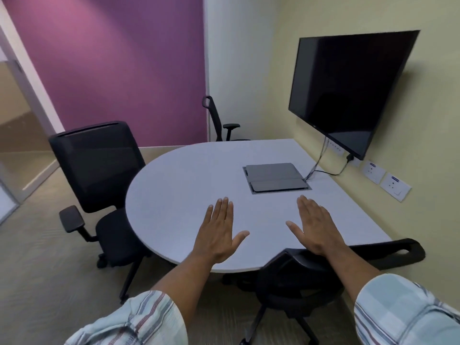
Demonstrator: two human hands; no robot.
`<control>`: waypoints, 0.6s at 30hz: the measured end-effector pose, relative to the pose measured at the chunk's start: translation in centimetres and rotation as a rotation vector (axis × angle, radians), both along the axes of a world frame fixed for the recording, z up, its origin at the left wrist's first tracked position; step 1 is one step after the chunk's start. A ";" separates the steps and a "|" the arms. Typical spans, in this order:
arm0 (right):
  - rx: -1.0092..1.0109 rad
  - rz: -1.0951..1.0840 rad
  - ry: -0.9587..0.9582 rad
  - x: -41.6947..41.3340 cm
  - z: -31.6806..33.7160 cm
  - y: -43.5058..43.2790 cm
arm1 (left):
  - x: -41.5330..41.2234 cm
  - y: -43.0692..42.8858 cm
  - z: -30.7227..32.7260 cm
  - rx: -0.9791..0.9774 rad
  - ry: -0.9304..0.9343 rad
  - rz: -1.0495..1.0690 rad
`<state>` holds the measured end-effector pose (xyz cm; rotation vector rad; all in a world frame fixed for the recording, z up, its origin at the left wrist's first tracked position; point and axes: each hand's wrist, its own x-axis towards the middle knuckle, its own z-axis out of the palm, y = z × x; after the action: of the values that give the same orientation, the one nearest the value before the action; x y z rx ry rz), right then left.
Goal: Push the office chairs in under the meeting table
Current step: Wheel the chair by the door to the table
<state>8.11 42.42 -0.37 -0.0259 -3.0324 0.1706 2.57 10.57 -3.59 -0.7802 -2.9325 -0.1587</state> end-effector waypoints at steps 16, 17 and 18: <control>-0.057 0.227 0.113 -13.2 0.3 -29.0 | -5.0 -29.0 2.5 -0.072 0.094 0.284; -0.061 0.253 0.116 -13.9 0.3 -31.2 | -5.0 -31.1 2.6 -0.067 0.096 0.315; -0.063 0.280 0.114 -14.5 0.3 -33.2 | -4.9 -32.9 2.7 -0.062 0.090 0.345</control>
<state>-6.40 9.26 -0.04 0.3909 -2.9020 0.2789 -2.34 -22.36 -0.86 -0.2689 -2.9395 -0.0038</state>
